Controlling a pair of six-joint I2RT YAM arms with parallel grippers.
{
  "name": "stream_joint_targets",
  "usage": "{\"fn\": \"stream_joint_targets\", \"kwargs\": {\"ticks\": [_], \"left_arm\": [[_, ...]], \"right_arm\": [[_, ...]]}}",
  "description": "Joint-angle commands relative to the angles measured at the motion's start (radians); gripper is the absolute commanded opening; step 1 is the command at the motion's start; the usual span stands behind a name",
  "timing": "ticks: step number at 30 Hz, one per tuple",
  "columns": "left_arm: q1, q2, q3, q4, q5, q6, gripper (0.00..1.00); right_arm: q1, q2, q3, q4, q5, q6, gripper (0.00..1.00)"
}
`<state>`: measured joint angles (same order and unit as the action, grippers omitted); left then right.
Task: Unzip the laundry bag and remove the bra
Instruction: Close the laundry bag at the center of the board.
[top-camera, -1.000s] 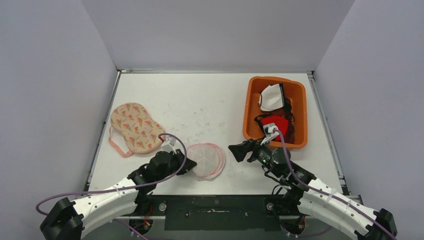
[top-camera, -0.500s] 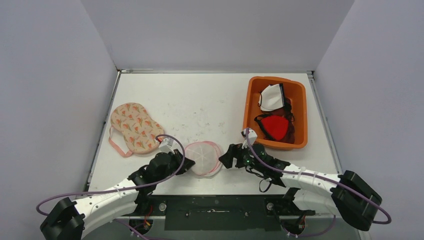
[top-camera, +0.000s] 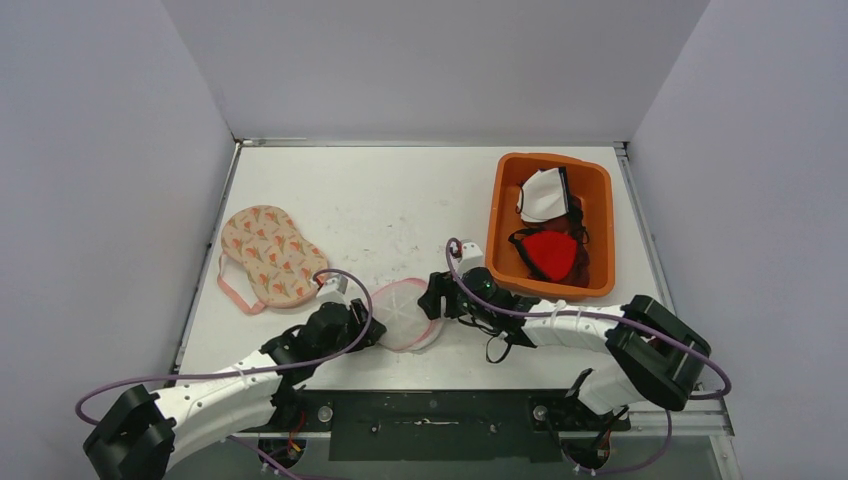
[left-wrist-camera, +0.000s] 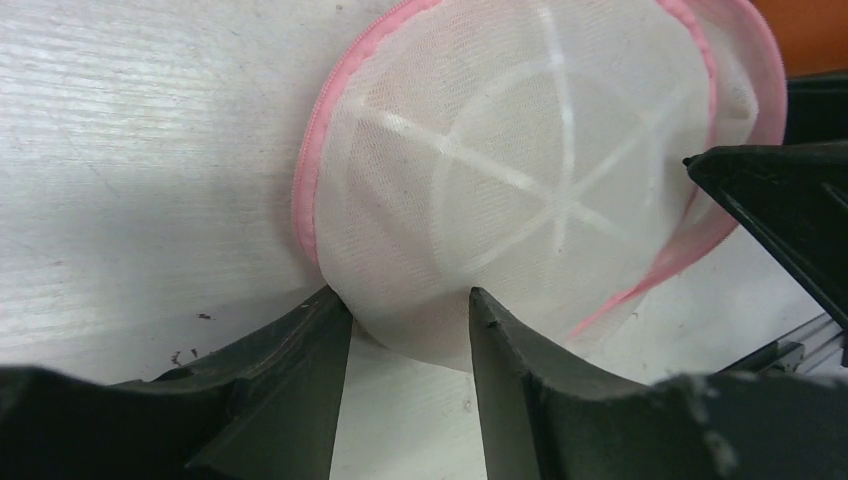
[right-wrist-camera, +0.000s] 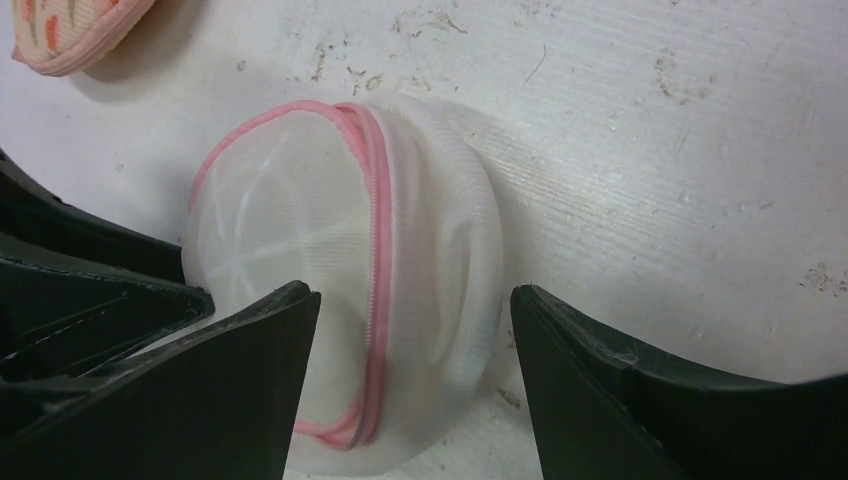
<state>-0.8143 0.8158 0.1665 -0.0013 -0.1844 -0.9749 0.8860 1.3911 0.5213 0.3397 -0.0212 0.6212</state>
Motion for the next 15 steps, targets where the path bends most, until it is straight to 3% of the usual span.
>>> {"fn": "stream_joint_targets", "kwargs": {"ticks": [1, 5, 8, 11, 15], "left_arm": [[0.006, -0.006, 0.075, -0.088, -0.044, 0.035, 0.46], [0.006, -0.065, 0.091, -0.137, -0.051, 0.041, 0.51], [0.007, -0.097, 0.078, -0.125, -0.054, 0.049, 0.53], [0.008, -0.084, 0.073, -0.105, -0.046, 0.056, 0.53], [0.007, -0.052, 0.084, -0.097, -0.040, 0.063, 0.52]], "right_arm": [[0.021, 0.057, 0.061, 0.007, 0.081, -0.050, 0.70], [0.027, 0.085, 0.066, -0.001, 0.098, -0.056, 0.68], [0.032, 0.067, 0.058, 0.004, 0.106, -0.047, 0.75], [0.054, 0.004, 0.061, -0.034, 0.165, -0.044, 0.81], [0.063, -0.116, 0.065, -0.115, 0.200, -0.052, 0.81]]}}
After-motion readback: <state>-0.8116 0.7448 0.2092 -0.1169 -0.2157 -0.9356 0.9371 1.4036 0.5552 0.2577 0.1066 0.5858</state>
